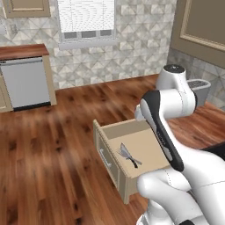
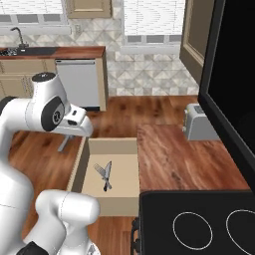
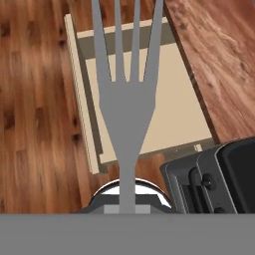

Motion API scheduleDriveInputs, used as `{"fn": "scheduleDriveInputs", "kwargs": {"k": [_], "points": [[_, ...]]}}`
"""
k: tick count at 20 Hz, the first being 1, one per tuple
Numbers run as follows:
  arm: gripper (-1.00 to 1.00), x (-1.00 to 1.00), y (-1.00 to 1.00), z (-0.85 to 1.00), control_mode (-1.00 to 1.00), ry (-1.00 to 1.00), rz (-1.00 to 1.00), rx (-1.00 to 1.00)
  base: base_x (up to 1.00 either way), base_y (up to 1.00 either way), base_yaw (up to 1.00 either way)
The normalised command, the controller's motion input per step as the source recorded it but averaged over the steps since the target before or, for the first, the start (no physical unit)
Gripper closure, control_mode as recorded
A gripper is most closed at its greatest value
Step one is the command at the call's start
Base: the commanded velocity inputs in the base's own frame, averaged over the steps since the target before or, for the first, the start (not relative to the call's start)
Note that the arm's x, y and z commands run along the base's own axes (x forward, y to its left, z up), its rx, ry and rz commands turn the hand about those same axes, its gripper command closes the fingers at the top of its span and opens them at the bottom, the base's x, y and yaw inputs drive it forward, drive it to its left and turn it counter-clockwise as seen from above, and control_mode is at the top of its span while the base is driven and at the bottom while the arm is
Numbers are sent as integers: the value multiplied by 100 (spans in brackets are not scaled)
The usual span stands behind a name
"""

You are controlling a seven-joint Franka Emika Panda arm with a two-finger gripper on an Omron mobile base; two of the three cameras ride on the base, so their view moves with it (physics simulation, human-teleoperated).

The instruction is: Pick up the metallic utensils from the counter and place them in the open drawer. Make sure not to pick up any wooden utensils.

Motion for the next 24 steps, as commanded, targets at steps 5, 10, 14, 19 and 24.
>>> {"fn": "scheduleDriveInputs", "kwargs": {"k": [5,10,14,19,24], "points": [[100,0,0,0,100,0,0,0,2,0,0],[100,56,0,-12,-100,24,13,0,16,0,4],[100,100,-8,-32,-100,55,25,0,0,0,0],[100,100,-26,-53,-100,22,27,0,0,0,0],[100,62,-11,-70,-100,0,14,0,0,0,0]]}}
